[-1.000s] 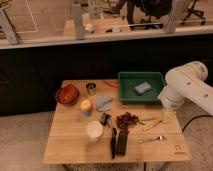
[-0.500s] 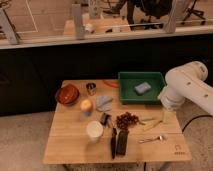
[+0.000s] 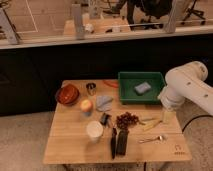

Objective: Wipe table surface with eraser

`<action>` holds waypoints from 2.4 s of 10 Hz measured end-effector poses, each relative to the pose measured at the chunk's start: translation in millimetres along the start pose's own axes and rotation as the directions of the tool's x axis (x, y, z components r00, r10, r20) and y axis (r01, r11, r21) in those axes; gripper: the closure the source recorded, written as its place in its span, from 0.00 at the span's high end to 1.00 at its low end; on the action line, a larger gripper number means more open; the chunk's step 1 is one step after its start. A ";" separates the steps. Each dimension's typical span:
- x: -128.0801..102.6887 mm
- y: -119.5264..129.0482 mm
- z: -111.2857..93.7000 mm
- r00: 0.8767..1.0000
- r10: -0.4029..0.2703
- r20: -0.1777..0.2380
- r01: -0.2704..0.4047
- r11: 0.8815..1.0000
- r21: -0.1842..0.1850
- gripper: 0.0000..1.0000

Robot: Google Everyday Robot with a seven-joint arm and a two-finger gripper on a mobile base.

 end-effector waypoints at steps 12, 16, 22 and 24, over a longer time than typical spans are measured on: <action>-14.0 7.4 28.3 0.996 -0.079 0.040 0.081 0.996 -0.042 0.80; -74.8 34.4 83.5 0.894 -0.372 0.251 0.404 0.911 -0.088 0.80; -93.1 47.5 91.0 0.821 -0.483 0.305 0.509 0.861 -0.005 0.80; -122.4 56.8 94.7 0.755 -0.592 0.281 0.600 0.797 0.066 0.80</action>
